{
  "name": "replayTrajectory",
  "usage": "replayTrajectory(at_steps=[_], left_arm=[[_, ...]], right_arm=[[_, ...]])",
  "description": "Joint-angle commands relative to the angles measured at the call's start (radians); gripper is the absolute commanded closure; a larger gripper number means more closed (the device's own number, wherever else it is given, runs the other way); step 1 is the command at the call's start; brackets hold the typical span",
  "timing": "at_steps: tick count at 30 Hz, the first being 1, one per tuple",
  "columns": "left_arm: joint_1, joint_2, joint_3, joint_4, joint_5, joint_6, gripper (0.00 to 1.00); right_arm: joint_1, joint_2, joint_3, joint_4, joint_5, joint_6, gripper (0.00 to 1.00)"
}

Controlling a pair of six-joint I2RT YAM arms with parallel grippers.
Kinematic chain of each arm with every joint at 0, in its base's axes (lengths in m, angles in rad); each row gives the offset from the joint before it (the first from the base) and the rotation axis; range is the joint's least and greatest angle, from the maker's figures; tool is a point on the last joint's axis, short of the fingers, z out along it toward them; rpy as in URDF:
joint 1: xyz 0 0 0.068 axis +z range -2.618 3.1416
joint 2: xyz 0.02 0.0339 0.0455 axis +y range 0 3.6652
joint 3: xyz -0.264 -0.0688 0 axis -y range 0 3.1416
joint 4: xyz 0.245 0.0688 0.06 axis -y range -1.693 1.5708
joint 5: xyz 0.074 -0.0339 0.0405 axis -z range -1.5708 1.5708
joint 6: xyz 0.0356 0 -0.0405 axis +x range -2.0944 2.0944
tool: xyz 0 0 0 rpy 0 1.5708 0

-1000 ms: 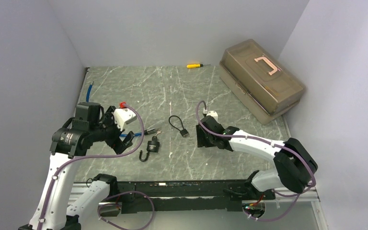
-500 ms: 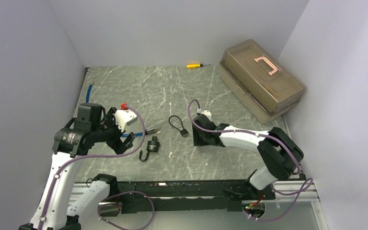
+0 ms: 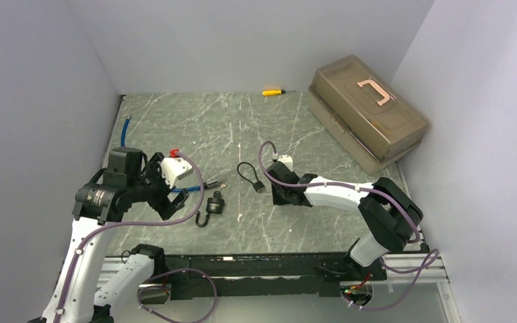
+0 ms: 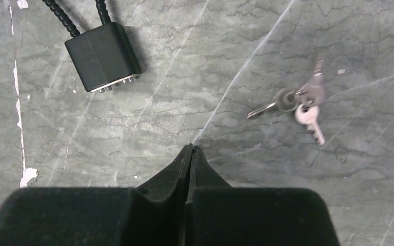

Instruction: Unlock with the key

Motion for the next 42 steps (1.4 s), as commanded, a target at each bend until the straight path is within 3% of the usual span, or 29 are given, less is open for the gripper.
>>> replayTrajectory(at_steps=[1, 9, 12, 15, 16, 28, 36, 42], left_arm=[[0.004, 0.001, 0.026, -0.037, -0.005, 0.053, 0.01], [0.004, 0.066, 0.111, -0.106, -0.039, 0.134, 0.01], [0.004, 0.087, 0.147, -0.107, -0.016, 0.117, 0.01], [0.005, 0.103, 0.162, -0.108, 0.013, 0.089, 0.01], [0.004, 0.107, 0.163, -0.109, 0.022, 0.08, 0.01], [0.003, 0.099, 0.125, -0.079, 0.044, 0.053, 0.01], [0.004, 0.094, 0.11, -0.074, 0.04, 0.055, 0.01], [0.004, 0.09, 0.108, -0.076, 0.043, 0.056, 0.01]], right_arm=[[0.0, -0.021, 0.033, -0.003, 0.017, -0.02, 1.0], [-0.002, -0.118, 0.021, -0.026, 0.063, -0.066, 0.99], [-0.042, -0.133, 0.024, -0.035, 0.087, -0.093, 0.64], [-0.107, -0.131, 0.041, -0.051, 0.081, -0.115, 0.46], [-0.127, -0.124, 0.047, -0.06, 0.077, -0.119, 0.44], [-0.206, 0.007, 0.081, -0.019, 0.063, -0.105, 0.55], [-0.216, 0.04, 0.068, 0.003, 0.045, -0.102, 0.75], [-0.215, 0.058, 0.059, 0.024, 0.034, -0.094, 0.74]])
